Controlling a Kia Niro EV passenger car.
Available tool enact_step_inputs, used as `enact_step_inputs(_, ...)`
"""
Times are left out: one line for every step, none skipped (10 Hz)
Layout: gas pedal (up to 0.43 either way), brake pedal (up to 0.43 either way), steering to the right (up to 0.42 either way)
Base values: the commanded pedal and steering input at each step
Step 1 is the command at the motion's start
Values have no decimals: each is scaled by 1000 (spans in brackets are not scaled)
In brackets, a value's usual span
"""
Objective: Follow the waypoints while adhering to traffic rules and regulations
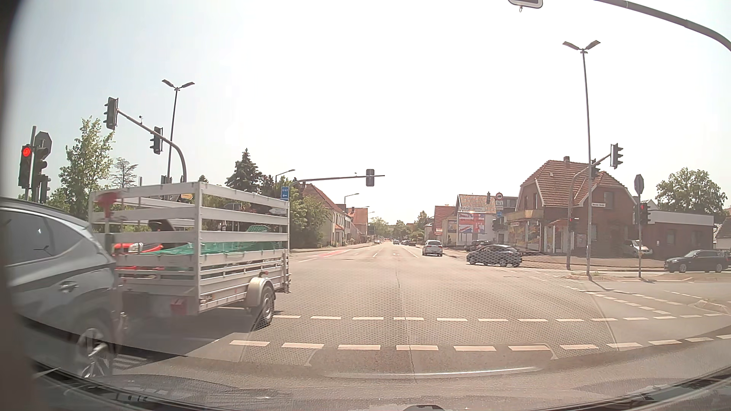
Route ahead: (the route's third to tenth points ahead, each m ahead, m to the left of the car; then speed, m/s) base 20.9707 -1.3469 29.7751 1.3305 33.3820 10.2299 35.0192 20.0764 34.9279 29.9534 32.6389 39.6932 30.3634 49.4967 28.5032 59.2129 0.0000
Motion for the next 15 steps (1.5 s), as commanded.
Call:
enact_step_inputs(0,262,19)
enact_step_inputs(0,262,19)
enact_step_inputs(0,262,19)
enact_step_inputs(0,262,19)
enact_step_inputs(0,262,19)
enact_step_inputs(0,262,19)
enact_step_inputs(0,262,19)
enact_step_inputs(0,262,19)
enact_step_inputs(0,262,19)
enact_step_inputs(0,262,19)
enact_step_inputs(0,262,19)
enact_step_inputs(0,262,19)
enact_step_inputs(0,262,19)
enact_step_inputs(0,262,19)
enact_step_inputs(0,262,19)
